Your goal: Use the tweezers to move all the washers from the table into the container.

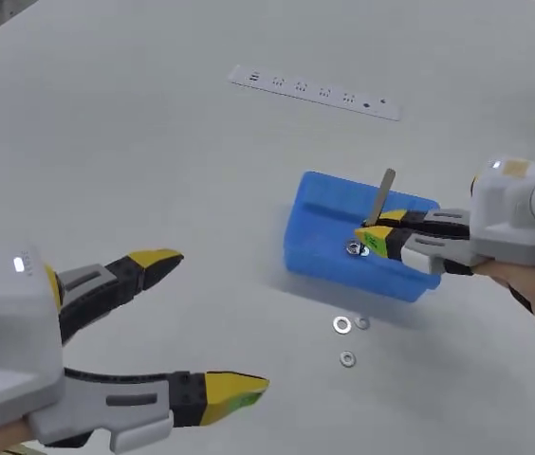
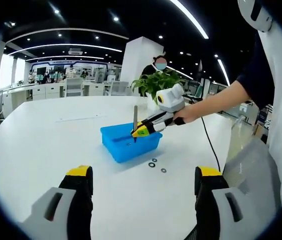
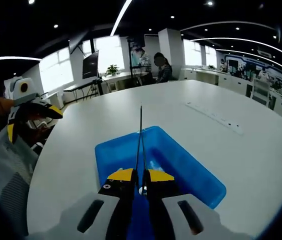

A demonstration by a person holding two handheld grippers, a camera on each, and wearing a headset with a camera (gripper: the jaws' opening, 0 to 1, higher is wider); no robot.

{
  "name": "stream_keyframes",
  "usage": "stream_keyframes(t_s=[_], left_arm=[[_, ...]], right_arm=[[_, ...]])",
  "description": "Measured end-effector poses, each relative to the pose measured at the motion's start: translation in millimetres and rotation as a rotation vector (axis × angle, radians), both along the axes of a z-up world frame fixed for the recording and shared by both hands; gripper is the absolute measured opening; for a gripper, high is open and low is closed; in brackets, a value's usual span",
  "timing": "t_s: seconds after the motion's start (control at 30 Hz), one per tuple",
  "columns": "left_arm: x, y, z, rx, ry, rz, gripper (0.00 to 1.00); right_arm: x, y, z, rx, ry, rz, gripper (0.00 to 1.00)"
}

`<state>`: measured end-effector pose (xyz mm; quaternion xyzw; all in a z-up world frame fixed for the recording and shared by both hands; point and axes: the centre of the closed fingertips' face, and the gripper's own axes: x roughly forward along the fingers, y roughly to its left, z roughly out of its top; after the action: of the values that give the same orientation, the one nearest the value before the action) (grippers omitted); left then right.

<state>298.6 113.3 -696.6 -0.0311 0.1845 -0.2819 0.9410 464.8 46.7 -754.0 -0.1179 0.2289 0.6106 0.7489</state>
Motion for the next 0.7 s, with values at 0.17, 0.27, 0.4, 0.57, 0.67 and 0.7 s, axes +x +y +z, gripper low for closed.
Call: stream_keyframes(t_s=[0.17, 0.27, 0.4, 0.57, 0.67, 0.7], left_arm=[[-0.5, -1.0, 0.6, -0.002, 0.002, 0.001, 0.89], [-0.9, -1.6, 0.5, -0.003, 0.004, 0.0, 0.89], [-1.1, -2.0, 0.8, -0.006, 0.006, 0.0, 0.89], [-0.8, -2.7, 0.6, -0.009, 0.01, -0.001, 0.89], [0.0, -3.8, 0.6, -0.008, 0.011, -0.003, 0.89], [0.1, -4.2, 0.6, -0.008, 0.012, -0.004, 0.89]], right_arm=[[-1.7, -0.8, -2.3, -0.005, 0.006, 0.004, 0.1], [-2.1, -1.9, -4.0, -0.009, 0.009, 0.003, 0.1], [-2.1, -3.8, -4.8, -0.007, 0.019, -0.003, 0.1], [-1.4, -5.5, -3.5, 0.006, 0.035, -0.014, 0.1], [0.5, -6.1, -2.6, 0.014, 0.041, -0.024, 0.11], [0.8, -6.3, -2.7, 0.014, 0.041, -0.025, 0.11]])
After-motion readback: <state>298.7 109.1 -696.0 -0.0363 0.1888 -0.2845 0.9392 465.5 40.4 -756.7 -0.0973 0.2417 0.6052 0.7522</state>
